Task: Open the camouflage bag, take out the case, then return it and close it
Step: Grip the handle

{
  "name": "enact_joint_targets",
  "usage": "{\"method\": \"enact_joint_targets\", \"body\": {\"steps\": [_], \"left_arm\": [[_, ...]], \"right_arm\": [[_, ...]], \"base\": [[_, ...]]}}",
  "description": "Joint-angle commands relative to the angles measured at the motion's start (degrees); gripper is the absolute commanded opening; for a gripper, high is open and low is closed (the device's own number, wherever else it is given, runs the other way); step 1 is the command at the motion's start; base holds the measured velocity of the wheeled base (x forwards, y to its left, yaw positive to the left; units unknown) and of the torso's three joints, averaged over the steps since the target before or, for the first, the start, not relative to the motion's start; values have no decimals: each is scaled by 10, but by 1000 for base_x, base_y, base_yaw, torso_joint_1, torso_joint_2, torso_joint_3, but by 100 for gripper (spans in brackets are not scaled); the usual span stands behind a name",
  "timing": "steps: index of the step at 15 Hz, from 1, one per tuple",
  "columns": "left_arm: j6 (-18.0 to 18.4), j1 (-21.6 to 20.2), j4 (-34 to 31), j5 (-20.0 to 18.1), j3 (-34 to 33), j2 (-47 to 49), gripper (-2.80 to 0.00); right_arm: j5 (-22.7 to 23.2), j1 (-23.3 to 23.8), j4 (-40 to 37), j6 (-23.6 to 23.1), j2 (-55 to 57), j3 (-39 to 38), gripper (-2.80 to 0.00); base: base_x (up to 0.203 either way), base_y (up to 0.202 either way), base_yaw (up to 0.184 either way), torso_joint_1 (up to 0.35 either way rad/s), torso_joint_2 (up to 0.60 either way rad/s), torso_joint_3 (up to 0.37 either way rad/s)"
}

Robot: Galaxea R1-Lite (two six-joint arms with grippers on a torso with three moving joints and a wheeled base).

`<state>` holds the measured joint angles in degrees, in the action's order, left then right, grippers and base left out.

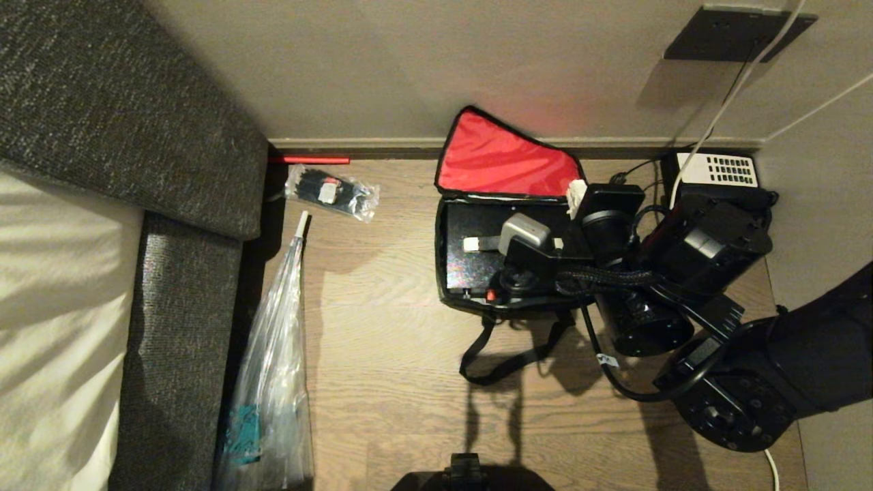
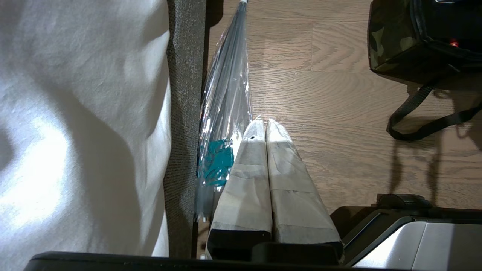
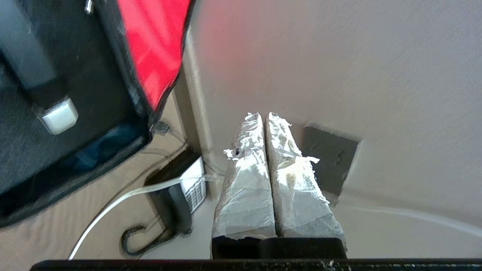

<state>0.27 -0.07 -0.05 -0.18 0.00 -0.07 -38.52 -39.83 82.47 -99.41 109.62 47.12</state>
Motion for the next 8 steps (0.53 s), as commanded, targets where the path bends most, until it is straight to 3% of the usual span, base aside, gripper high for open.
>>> {"method": "enact_joint_targets", "body": {"steps": [1,8], "left_arm": [[0,0,0,0,-1,1,-280],[0,0,0,0,-1,1,-280]], "right_arm": [[-2,0,0,2,7,-11,-280],[-8,-1,4,54,58,-14,-280]], "base": [[0,0,0,0,0,0],[0,0,0,0,0,0]]}}
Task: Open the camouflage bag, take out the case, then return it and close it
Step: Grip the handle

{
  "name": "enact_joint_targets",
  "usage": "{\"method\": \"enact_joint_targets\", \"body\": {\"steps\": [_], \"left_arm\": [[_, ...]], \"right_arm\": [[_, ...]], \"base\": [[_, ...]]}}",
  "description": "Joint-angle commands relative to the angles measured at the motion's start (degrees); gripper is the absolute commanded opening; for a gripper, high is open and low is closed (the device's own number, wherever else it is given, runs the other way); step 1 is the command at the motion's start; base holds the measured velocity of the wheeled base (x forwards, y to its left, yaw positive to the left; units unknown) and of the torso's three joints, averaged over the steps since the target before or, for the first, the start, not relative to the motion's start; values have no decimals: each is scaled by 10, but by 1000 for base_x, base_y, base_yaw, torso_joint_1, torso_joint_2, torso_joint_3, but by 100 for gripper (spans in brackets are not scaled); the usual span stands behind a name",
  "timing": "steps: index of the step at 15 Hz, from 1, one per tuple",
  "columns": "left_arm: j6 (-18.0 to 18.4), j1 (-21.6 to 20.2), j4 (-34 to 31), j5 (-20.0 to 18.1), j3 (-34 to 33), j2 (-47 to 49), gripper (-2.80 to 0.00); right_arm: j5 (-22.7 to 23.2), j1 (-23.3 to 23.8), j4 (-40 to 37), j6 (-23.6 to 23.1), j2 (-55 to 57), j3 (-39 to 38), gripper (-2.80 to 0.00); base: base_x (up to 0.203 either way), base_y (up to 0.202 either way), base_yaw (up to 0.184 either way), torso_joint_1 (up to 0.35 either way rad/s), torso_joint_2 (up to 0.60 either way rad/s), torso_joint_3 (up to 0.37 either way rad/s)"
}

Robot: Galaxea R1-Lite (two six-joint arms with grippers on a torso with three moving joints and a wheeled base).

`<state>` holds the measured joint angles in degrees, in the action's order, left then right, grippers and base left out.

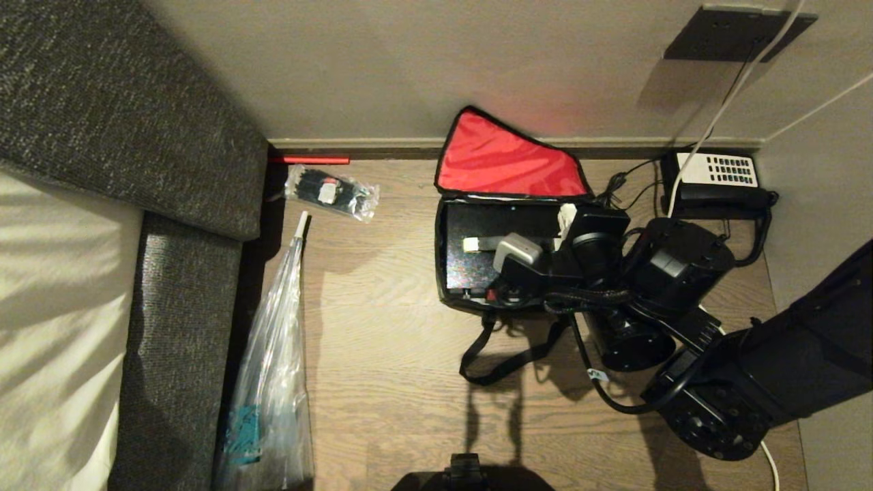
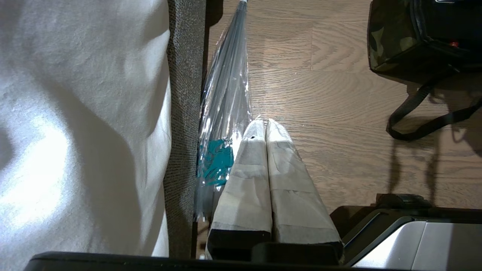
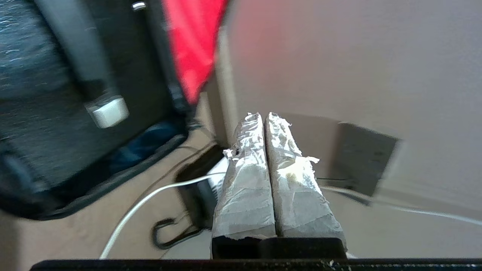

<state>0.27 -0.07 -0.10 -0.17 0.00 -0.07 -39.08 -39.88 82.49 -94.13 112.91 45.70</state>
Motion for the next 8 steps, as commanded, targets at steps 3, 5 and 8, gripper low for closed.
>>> {"method": "enact_joint_targets", "body": {"steps": [3,5,8], "left_arm": [[0,0,0,0,-1,1,-280],[0,0,0,0,-1,1,-280],[0,0,0,0,-1,1,-280]], "right_arm": [[-1,0,8,6,67,3,-280],[-10,-1,14,10,98,4,0],[-43,-3,27,23,130,13,0]], "base": [[0,0,0,0,0,0],[0,0,0,0,0,0],[0,0,0,0,0,0]]}}
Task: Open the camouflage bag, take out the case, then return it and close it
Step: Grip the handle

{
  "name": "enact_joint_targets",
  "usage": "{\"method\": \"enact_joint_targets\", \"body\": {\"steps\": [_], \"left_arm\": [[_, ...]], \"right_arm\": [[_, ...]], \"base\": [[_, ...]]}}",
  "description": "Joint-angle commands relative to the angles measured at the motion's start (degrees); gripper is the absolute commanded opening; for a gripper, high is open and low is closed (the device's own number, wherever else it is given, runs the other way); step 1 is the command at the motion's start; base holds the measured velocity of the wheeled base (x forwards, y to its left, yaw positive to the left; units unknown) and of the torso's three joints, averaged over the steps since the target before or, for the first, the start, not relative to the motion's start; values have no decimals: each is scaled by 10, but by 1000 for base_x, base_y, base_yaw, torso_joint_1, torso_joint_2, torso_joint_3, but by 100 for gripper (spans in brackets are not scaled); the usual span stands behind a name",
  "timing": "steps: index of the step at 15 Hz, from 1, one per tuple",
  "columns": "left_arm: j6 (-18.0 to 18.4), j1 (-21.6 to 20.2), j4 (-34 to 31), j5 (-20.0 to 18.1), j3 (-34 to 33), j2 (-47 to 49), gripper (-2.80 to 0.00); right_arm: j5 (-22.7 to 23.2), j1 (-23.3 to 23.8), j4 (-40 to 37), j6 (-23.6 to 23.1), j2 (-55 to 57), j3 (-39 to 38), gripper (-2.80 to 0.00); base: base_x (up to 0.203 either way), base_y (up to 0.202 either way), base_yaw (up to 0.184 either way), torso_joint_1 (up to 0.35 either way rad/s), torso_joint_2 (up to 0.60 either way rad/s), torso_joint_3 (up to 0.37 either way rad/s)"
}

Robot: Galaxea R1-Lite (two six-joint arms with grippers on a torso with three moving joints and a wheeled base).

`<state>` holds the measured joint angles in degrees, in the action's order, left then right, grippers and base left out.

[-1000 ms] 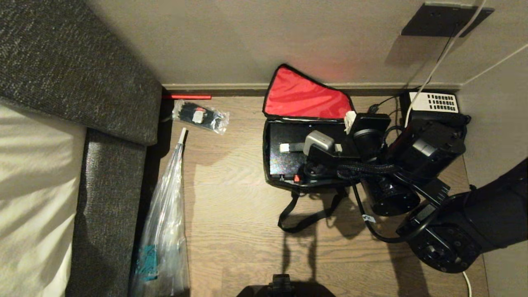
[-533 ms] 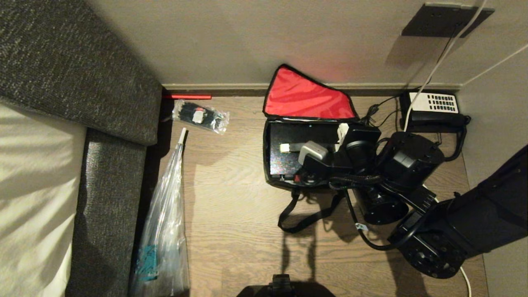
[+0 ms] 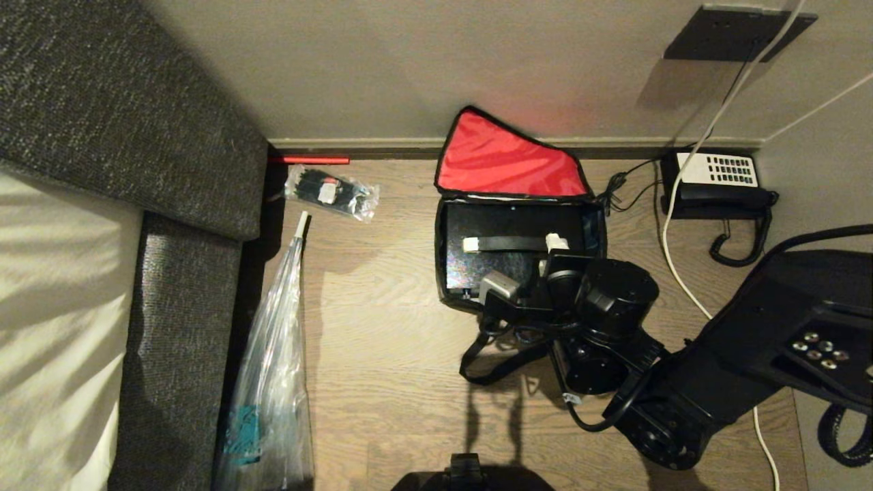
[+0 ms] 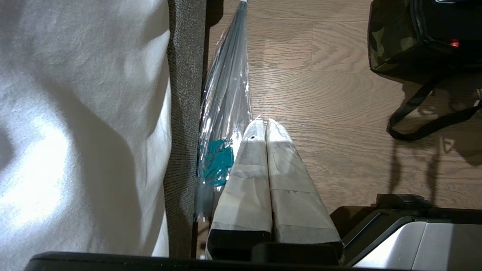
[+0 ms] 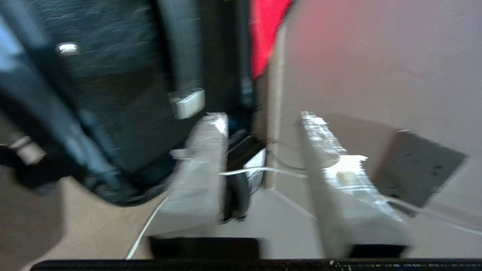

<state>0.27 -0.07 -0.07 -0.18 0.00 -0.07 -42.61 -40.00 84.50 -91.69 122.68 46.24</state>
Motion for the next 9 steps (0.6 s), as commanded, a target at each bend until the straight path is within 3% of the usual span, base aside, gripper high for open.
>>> {"method": "enact_joint_targets", "body": {"steps": [1,3,9], "left_arm": [[0,0,0,0,-1,1,-280],[0,0,0,0,-1,1,-280],[0,0,0,0,-1,1,-280]], "right_arm": [[-37,-2,8,0,37,19,0],[-75,-3,10,6,56,20,0],[-77,-13,4,105,68,27,0]], "base": [[0,0,0,0,0,0],[0,0,0,0,0,0],[0,0,0,0,0,0]]}}
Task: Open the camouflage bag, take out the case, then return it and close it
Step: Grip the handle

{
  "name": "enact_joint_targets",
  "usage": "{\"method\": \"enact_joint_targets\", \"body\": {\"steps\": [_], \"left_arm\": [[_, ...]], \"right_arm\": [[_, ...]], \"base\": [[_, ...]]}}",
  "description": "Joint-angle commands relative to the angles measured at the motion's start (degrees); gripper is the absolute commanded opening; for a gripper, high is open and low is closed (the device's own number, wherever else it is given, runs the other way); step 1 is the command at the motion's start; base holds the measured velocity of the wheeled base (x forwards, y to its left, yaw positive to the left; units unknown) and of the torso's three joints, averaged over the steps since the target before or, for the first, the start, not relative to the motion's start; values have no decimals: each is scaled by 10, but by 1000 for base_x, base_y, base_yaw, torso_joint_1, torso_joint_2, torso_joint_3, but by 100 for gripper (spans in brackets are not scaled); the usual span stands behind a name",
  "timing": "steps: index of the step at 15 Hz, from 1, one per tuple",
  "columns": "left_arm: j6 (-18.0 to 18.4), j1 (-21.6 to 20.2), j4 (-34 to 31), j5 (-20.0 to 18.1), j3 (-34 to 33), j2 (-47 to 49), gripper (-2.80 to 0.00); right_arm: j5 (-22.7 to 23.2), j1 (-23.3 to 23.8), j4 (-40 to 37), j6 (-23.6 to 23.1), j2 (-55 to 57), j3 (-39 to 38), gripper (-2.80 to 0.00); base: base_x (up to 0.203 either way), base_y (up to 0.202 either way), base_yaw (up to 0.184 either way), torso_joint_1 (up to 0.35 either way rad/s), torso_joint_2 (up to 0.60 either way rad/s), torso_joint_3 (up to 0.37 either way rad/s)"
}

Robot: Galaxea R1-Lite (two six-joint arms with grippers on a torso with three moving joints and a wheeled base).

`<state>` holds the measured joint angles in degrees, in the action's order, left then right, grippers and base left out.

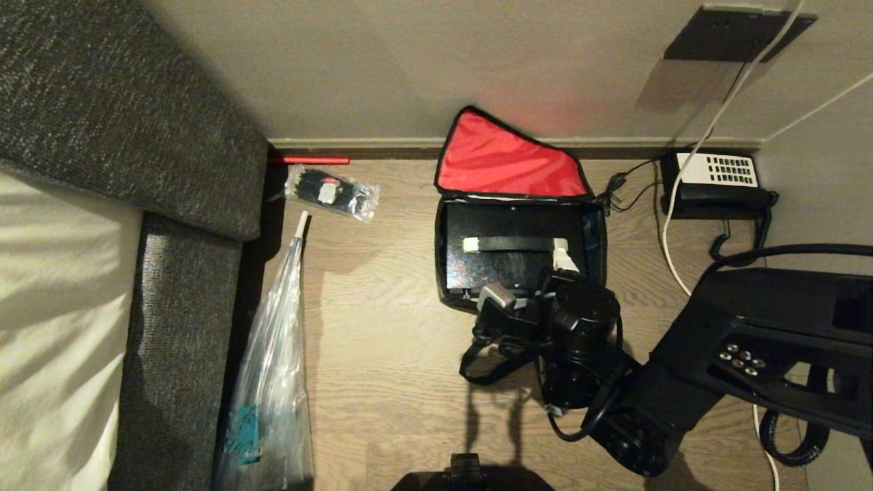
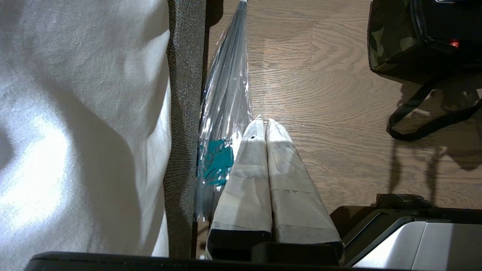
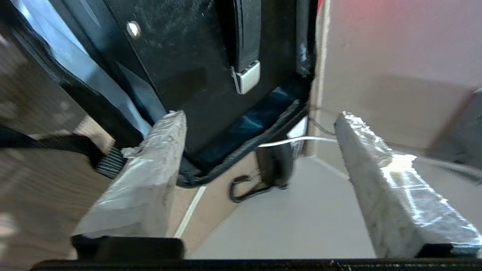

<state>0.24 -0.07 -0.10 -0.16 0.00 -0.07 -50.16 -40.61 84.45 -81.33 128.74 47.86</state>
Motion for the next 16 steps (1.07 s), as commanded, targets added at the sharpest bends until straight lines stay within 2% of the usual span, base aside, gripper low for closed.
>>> {"method": "enact_joint_targets", "body": {"steps": [1,5,8,9,11,14,16], "left_arm": [[0,0,0,0,-1,1,-280],[0,0,0,0,-2,1,-280],[0,0,0,0,-1,1,-280],[0,0,0,0,-2,1,-280],[0,0,0,0,-2,1,-280],[0,0,0,0,-1,1,-280],[0,0,0,0,-2,1,-280]], "right_arm": [[-1,-10,4,1,12,28,0],[9,-11,13,-23,56,78,0],[64,-12,32,-50,71,85,0],[66,-9,32,-59,75,102,0],[75,15,32,-84,85,128,0],[98,39,32,-95,86,135,0],[103,53,32,-124,91,150,0]], "base": [[0,0,0,0,0,0],[0,0,0,0,0,0],[0,0,0,0,0,0],[0,0,0,0,0,0],[0,0,0,0,0,0],[0,0,0,0,0,0],[0,0,0,0,0,0]]}}
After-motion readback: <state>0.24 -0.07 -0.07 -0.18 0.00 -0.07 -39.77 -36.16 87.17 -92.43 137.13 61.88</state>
